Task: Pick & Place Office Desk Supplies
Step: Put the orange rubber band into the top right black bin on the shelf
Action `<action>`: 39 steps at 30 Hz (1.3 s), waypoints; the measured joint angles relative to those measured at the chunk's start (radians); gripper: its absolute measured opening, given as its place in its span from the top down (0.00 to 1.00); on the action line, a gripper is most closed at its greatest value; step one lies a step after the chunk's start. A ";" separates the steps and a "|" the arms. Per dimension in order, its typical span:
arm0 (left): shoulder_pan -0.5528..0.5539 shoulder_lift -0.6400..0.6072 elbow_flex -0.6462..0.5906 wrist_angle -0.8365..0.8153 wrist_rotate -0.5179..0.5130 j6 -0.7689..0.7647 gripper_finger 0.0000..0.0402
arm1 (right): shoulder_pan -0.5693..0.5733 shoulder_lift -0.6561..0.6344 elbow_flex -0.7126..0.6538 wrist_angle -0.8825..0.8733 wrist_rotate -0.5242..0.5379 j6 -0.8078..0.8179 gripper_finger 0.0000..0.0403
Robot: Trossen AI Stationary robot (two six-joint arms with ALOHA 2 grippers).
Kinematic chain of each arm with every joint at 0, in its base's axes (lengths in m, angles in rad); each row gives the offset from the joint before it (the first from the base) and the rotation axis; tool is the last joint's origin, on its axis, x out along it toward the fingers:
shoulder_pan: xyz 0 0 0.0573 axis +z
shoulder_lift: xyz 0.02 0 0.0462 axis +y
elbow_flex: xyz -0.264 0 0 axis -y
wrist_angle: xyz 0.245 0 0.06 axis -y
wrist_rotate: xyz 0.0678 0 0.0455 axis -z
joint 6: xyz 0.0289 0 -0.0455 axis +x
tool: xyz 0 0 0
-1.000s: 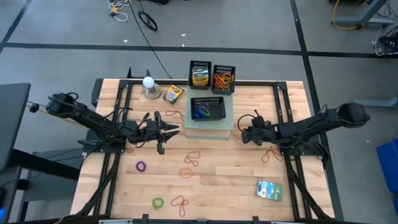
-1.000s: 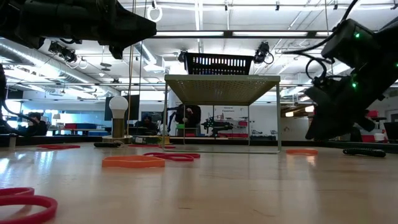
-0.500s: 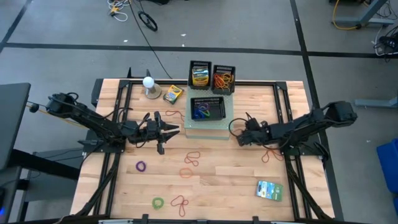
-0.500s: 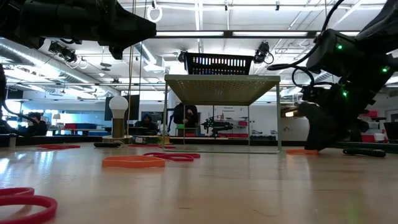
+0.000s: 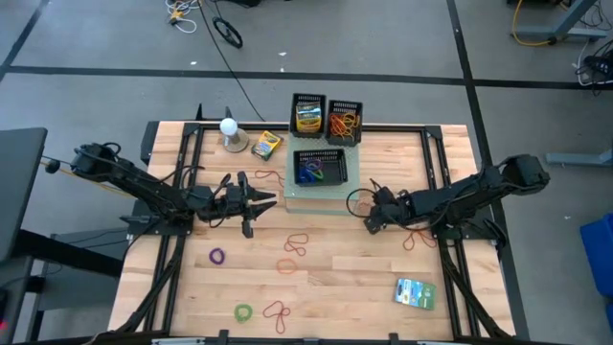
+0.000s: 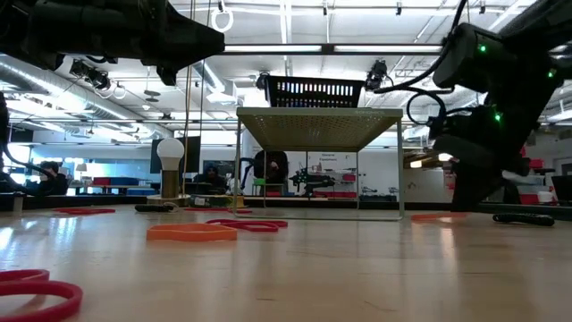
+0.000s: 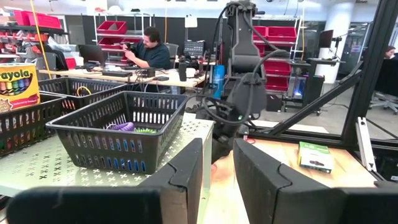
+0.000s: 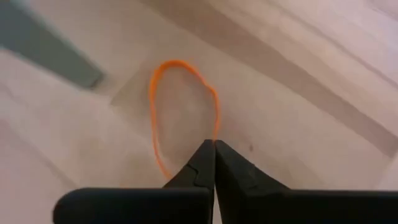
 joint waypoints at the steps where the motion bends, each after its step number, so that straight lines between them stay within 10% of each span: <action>1: 0.000 0.000 0.000 0.000 0.000 0.000 0.76 | 0.014 0.000 0.018 -0.035 -0.008 0.008 0.98; 10: 0.000 0.000 0.000 0.000 0.000 0.000 0.76 | 0.213 0.000 0.129 -0.147 -0.078 0.102 0.99; 20: 0.000 0.000 0.000 0.000 0.000 0.000 0.76 | 0.299 0.113 0.139 0.218 -0.073 0.071 0.97; 39: 0.000 0.001 0.000 0.000 0.000 0.000 0.76 | 0.347 0.171 0.290 0.086 -0.120 -0.261 0.60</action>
